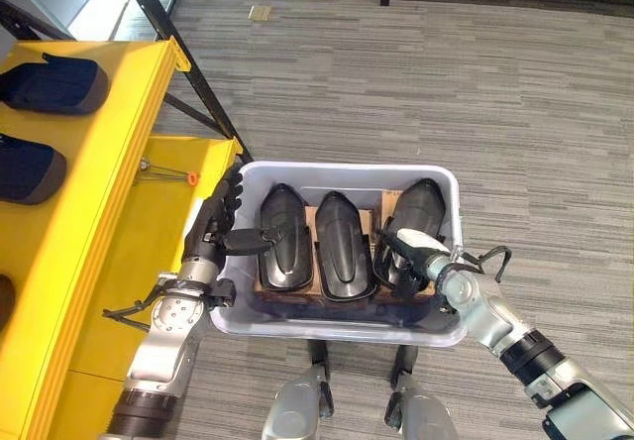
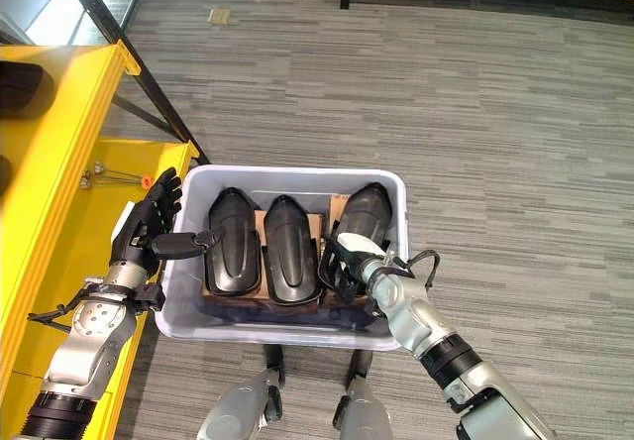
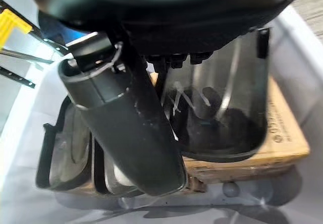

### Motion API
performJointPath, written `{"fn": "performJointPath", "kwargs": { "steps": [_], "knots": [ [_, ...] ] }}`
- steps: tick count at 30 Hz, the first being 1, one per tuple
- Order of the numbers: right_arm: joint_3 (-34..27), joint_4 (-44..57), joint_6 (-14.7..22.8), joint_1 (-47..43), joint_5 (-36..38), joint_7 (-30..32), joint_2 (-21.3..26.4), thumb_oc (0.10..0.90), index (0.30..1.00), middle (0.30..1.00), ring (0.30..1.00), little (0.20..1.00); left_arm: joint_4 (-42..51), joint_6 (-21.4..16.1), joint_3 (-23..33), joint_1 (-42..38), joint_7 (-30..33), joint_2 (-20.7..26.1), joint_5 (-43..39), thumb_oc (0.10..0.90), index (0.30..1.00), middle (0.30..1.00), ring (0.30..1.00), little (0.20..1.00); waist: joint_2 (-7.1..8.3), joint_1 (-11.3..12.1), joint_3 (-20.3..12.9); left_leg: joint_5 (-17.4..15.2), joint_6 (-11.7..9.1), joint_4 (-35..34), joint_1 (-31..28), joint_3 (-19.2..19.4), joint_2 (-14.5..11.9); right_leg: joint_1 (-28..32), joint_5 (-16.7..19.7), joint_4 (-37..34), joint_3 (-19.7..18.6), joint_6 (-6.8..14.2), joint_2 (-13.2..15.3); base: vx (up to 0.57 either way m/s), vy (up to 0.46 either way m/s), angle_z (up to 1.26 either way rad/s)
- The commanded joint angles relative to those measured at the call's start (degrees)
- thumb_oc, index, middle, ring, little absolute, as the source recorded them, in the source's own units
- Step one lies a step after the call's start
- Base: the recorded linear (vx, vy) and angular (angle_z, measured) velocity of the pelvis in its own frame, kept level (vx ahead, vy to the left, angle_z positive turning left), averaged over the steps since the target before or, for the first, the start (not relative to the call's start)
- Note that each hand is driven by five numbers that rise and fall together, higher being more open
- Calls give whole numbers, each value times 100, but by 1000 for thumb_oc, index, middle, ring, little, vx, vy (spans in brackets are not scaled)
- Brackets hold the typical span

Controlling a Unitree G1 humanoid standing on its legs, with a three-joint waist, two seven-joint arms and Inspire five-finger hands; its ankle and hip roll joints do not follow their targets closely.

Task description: Move parts from the plastic box to the shelf.

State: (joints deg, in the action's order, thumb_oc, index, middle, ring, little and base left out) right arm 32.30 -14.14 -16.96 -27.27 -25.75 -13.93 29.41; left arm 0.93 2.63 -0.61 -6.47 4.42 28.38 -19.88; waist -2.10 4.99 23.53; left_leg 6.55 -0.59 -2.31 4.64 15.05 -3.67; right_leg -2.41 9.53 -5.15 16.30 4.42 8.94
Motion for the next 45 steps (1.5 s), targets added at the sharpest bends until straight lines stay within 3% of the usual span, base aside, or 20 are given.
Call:
{"fn": "performJointPath", "kwargs": {
  "steps": [1,15,19,21,26,34,37,45],
  "knots": [
    [115,15,-45,-525,-71,357,-204,900,1000,1000,1000,1000,197,-482,154,-424,90,289,-2,900,1000,1000,1000,1000,52,49,-284,-740,115,527,133,-326,217,-65,-1041,1180,-305,361,280,-58,-28,4],
    [119,-604,-547,-834,119,504,-363,900,1000,1000,1000,1000,148,-318,-61,-753,331,139,50,900,1000,1000,1000,1000,-118,-60,-78,-738,131,612,217,-206,250,-309,-1004,1338,-312,341,384,-29,22,-1],
    [96,-702,-762,-790,-135,759,-386,900,1000,1000,1000,1000,149,-349,-80,-735,406,79,50,900,1000,1000,1000,1000,-195,-112,8,-730,142,570,232,-168,273,-398,-959,1336,-336,364,435,-42,58,-3],
    [-7,-730,-649,-710,-204,1079,-361,900,1000,1000,1000,1000,175,-386,-65,-693,428,63,19,900,1000,1000,1000,1000,-239,-160,59,-724,151,538,233,-128,281,-442,-934,1337,-362,377,465,-45,68,-9],
    [-109,-642,-539,-634,-379,1214,-333,900,1000,1000,1000,1000,233,-439,-60,-633,535,19,-42,900,1000,1000,1000,1000,-296,-217,103,-719,152,516,245,-91,295,-510,-915,1352,-386,383,499,-32,51,-6],
    [-117,-483,-648,-524,-817,1125,-304,900,1000,1000,1000,1000,373,-395,-33,-534,601,-64,-66,900,1000,1000,1000,1000,-353,-271,156,-737,160,513,238,-42,306,-583,-903,1402,-402,389,550,-10,19,-1],
    [-115,-434,-521,-477,-674,1280,-269,900,1000,1000,1000,1000,420,-351,-62,-494,550,-55,-73,900,1000,1000,1000,1000,-360,-298,179,-763,153,521,216,-34,309,-589,-935,1448,-392,402,574,0,0,0],
    [-106,-354,-635,-563,-840,976,-169,900,1000,1000,1000,1000,378,-400,-135,-398,608,-169,-191,900,1000,1000,1000,1000,-491,-390,255,-766,141,551,234,18,320,-690,-943,1496,-464,379,599,3,49,-1]
  ]
}}
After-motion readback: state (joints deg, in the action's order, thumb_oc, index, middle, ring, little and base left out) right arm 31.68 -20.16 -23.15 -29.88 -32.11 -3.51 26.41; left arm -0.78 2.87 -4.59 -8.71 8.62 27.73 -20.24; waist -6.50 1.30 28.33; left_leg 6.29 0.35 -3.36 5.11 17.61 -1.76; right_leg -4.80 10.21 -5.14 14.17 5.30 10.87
